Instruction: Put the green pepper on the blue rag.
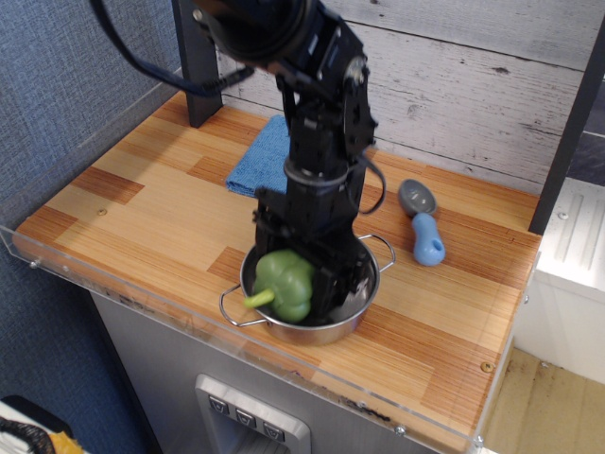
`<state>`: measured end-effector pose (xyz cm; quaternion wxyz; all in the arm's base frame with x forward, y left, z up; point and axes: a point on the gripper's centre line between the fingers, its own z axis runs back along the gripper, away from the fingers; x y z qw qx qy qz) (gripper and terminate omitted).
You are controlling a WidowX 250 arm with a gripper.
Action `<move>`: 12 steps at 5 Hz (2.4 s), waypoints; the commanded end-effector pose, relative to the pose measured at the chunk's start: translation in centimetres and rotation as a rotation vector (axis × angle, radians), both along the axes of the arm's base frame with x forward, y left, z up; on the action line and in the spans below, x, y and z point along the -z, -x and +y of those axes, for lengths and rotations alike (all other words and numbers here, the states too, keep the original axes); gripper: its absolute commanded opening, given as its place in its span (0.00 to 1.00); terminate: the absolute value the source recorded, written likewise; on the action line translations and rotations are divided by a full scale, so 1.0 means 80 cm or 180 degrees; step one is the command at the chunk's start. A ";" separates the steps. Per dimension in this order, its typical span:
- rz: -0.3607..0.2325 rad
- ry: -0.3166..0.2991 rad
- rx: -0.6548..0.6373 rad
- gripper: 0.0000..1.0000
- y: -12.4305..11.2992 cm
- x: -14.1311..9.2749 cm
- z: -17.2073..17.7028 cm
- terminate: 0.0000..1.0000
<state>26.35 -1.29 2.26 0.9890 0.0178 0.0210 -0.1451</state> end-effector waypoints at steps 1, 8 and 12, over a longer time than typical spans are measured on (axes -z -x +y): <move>-0.1074 0.0097 0.0213 0.00 -0.063 -0.097 -0.005 0.00; -0.0869 -0.0102 -0.0409 0.00 -0.150 -0.040 0.078 0.00; -0.1056 0.0098 -0.0501 1.00 -0.136 -0.111 0.096 0.00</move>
